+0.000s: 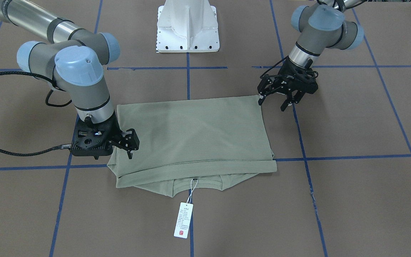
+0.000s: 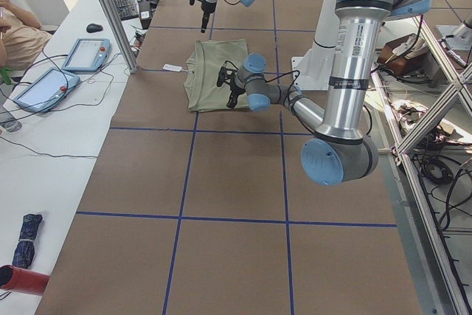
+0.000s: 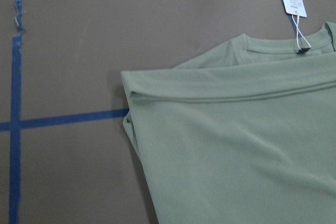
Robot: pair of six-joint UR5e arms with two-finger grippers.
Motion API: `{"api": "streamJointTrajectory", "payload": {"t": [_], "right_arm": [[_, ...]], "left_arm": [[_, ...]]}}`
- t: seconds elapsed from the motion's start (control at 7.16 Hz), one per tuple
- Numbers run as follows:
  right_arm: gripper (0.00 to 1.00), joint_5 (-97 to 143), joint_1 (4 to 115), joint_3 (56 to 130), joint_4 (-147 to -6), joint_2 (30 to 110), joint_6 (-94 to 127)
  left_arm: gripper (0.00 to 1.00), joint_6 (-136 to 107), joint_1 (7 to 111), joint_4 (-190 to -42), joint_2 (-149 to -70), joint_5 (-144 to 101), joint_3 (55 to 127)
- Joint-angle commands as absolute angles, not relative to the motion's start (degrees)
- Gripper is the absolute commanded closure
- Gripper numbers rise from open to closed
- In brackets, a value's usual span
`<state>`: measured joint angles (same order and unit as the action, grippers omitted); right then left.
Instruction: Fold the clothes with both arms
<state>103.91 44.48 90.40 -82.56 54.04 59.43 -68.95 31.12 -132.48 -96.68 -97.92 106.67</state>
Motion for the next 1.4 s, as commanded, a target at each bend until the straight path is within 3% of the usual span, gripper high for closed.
{"api": "streamJointTrajectory", "payload": {"t": [0.0, 0.14, 0.84, 0.98, 1.12, 1.26], "right_arm": [[0.0, 103.89, 44.47, 90.44, -82.53, 54.05, 59.5], [0.0, 103.89, 44.47, 90.44, -82.53, 54.14, 59.59], [0.0, 103.89, 44.47, 90.7, -82.53, 54.14, 59.59], [0.0, 103.89, 44.47, 90.7, -82.53, 54.14, 59.59], [0.0, 103.89, 44.39, 90.7, -82.53, 54.14, 59.59], [0.0, 103.89, 44.38, 90.79, -82.53, 54.14, 59.59]], "left_arm": [[0.36, -79.67, 24.11, -135.09, -95.19, -92.14, 106.26], [0.43, -85.02, 22.6, -135.09, -95.36, -91.5, 106.17], [0.45, -88.86, 21.71, -135.17, -95.89, -91.49, 104.41], [0.61, -88.94, 21.71, -135.18, -95.89, -91.49, 104.5], [0.99, -88.86, 21.62, -135.26, -95.89, -91.49, 104.5], [1.0, -88.6, 21.62, -135.18, -95.71, -91.49, 104.5]]}}
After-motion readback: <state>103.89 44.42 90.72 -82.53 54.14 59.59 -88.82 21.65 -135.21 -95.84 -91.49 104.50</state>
